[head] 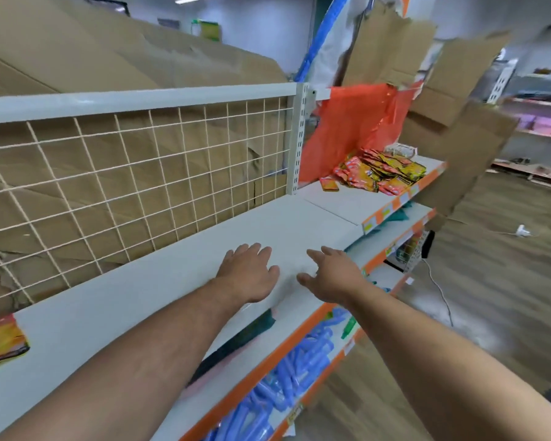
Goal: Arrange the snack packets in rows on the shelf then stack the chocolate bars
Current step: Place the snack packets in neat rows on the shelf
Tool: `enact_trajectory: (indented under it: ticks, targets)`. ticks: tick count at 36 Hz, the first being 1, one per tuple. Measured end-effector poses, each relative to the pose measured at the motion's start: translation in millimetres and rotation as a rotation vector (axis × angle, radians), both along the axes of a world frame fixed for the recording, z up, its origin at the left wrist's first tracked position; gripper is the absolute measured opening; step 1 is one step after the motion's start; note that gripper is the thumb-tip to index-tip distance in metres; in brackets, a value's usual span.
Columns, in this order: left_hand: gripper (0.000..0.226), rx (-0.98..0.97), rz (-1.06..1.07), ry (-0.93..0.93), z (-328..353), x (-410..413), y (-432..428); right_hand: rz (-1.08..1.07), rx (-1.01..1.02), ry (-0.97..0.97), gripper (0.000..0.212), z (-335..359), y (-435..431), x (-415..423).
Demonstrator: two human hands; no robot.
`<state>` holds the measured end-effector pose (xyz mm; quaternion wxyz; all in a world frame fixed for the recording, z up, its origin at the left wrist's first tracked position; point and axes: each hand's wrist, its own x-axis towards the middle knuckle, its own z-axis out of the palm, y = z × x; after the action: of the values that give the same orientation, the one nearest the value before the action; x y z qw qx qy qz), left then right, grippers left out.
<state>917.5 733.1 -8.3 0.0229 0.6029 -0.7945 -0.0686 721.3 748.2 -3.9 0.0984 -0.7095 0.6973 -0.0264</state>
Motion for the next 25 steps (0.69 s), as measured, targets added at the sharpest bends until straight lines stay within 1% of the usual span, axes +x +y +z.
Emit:
enact_trajectory:
  ticks: [8,11,22,25]
  targets:
    - [0.059,-0.018,-0.038,0.035,6.0,-130.0,-38.5,-0.008,-0.015,-0.003,0.079,11.9,-33.4,-121.1]
    - [0.057,-0.018,-0.059,0.040,8.8,-170.6,-51.5,-0.018,-0.010,0.012,0.077,17.0,-42.2,-160.1]
    - [0.056,-0.056,-0.171,0.006,5.5,-281.0,-125.6,-0.124,-0.025,-0.044,0.075,13.0,-83.1,-262.1]
    - [0.058,-0.060,-0.206,0.000,2.2,-306.0,-153.5,-0.140,-0.018,-0.058,0.074,10.5,-102.4,-286.5]
